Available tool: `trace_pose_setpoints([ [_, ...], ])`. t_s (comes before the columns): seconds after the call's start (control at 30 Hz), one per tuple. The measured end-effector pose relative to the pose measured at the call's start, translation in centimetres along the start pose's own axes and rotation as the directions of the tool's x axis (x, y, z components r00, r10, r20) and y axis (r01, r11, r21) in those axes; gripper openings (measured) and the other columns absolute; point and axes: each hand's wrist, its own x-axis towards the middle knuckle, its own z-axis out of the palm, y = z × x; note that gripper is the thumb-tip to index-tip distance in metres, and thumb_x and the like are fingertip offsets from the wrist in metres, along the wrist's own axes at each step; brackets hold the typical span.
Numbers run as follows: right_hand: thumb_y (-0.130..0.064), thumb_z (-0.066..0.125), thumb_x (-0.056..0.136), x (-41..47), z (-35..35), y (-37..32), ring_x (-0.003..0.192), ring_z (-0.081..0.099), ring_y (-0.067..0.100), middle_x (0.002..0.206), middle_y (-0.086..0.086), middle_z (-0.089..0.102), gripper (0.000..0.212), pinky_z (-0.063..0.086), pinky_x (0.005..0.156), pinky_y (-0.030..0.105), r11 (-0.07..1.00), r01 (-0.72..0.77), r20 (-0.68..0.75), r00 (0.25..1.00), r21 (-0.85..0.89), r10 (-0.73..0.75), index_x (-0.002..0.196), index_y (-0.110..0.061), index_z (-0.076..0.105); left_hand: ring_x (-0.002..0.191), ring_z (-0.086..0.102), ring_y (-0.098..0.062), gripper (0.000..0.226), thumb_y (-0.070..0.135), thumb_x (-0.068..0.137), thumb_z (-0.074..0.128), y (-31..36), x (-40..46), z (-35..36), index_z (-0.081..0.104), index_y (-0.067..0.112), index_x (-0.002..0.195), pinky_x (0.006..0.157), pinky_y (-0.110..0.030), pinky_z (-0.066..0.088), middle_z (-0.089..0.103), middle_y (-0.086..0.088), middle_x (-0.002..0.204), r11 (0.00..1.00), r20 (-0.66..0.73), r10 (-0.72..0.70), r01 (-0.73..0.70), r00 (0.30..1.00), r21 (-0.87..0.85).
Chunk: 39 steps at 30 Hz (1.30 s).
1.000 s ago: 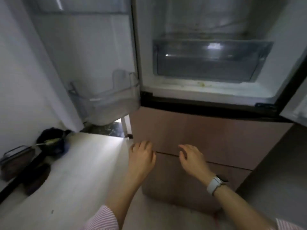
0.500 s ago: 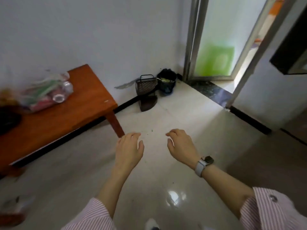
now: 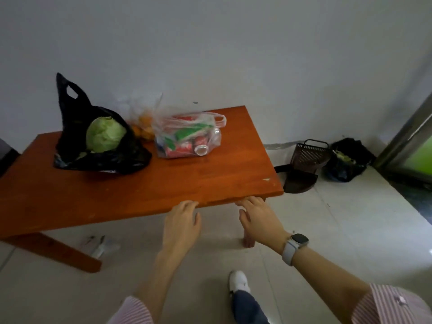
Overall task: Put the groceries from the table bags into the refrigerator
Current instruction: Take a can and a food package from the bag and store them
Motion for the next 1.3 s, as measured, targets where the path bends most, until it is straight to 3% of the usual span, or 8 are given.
trace_pose_setpoints([
  [0.5, -0.014, 0.04, 0.092, 33.2, 0.7, 0.1, 0.118, 0.048, 0.029, 0.132, 0.012, 0.049, 0.037, 0.043, 0.097, 0.041, 0.98, 0.197, 0.057, 0.979, 0.029, -0.198, 0.127, -0.007, 0.048, 0.108, 0.057, -0.027, 0.032, 0.018, 0.088, 0.047, -6.6, 30.3, -3.1, 0.06, 0.007, 0.115, 0.08, -0.04, 0.051, 0.06, -0.01, 0.118, 0.983, -0.12, 0.081, -0.06, 0.989, 0.174],
  [0.73, -0.028, 0.029, 0.097, 42.4, 3.3, 0.6, 0.144, -0.003, 0.02, 0.156, 0.003, 0.008, 0.053, -0.009, 0.113, 0.045, 0.917, 0.319, 0.276, 0.928, -0.238, -0.252, 0.146, -0.016, 0.011, 0.121, 0.052, -0.032, 0.052, 0.043, 0.084, 0.033, -10.9, 39.3, -0.3, 0.062, 0.017, 0.119, 0.086, -0.055, 0.047, 0.063, -0.005, 0.122, 0.921, 0.031, 0.112, -0.116, 0.993, 0.371],
  [0.8, -0.034, 0.025, 0.097, 43.9, 4.3, 1.3, 0.144, 0.001, 0.02, 0.154, 0.005, 0.021, 0.052, -0.016, 0.11, 0.046, 0.883, 0.36, 0.335, 0.907, -0.301, -0.255, 0.145, -0.017, 0.018, 0.114, 0.057, -0.033, 0.048, 0.039, 0.087, 0.034, -12.3, 40.7, 1.0, 0.065, 0.012, 0.114, 0.087, -0.051, 0.049, 0.07, -0.006, 0.107, 0.938, 0.05, 0.163, -0.171, 0.985, 0.302],
  [0.93, -0.033, 0.024, 0.091, 44.1, 5.5, 2.3, 0.111, 0.057, 0.021, 0.106, 0.003, 0.067, 0.045, 0.008, 0.115, 0.047, 0.815, 0.47, 0.298, 0.875, -0.339, -0.381, 0.11, -0.017, 0.062, 0.059, 0.06, -0.021, 0.003, 0.012, 0.072, 0.068, -15.0, 40.2, 2.6, 0.065, 0.012, 0.072, 0.062, -0.032, 0.052, 0.064, -0.001, 0.062, 0.866, -0.053, 0.429, -0.394, 0.902, 0.307],
  [1.03, -0.031, 0.025, 0.094, 42.2, 7.2, 3.5, 0.092, 0.063, 0.018, 0.09, -0.001, 0.068, 0.043, 0.039, 0.105, 0.044, 0.808, 0.52, 0.264, 0.85, -0.277, -0.456, 0.095, -0.018, 0.067, 0.052, 0.058, -0.019, 0.01, 0.006, 0.069, 0.071, -16.1, 38.9, 3.2, 0.066, 0.014, 0.064, 0.08, -0.039, 0.049, 0.059, 0.001, 0.055, 0.843, -0.132, 0.495, -0.439, 0.859, 0.31],
  [1.1, -0.034, 0.016, 0.097, 41.3, 7.9, 3.7, 0.077, 0.061, 0.015, 0.079, -0.003, 0.064, 0.052, 0.051, 0.09, 0.04, 0.833, 0.505, 0.256, 0.856, -0.227, -0.45, 0.094, -0.019, 0.066, 0.058, 0.062, -0.019, 0.01, 0.009, 0.068, 0.077, -16.5, 37.8, 4.2, 0.069, 0.012, 0.072, 0.071, -0.034, 0.055, 0.065, 0.0, 0.063, 0.872, -0.123, 0.453, -0.41, 0.883, 0.268],
  [1.23, -0.036, 0.019, 0.097, 40.9, 8.9, 3.1, 0.069, 0.057, 0.011, 0.077, -0.006, 0.06, 0.048, 0.052, 0.072, 0.029, 0.845, 0.469, 0.215, 0.88, -0.256, -0.423, 0.11, -0.019, 0.062, 0.064, 0.063, -0.018, 0.038, 0.017, 0.096, 0.034, -17.5, 35.8, 6.4, 0.071, 0.011, 0.096, 0.06, -0.029, 0.052, 0.068, -0.003, 0.077, 0.929, -0.092, 0.331, -0.307, 0.939, 0.205],
  [1.3, -0.034, 0.03, 0.091, 41.0, 9.5, 3.0, 0.068, 0.057, 0.012, 0.077, -0.004, 0.059, 0.041, 0.052, 0.07, 0.028, 0.841, 0.462, 0.186, 0.886, -0.282, -0.424, 0.105, -0.017, 0.065, 0.062, 0.06, -0.017, 0.035, 0.017, 0.092, 0.036, -17.8, 35.1, 7.0, 0.071, 0.012, 0.095, 0.058, -0.029, 0.051, 0.063, -0.002, 0.072, 0.937, -0.093, 0.301, -0.276, 0.949, 0.215],
])
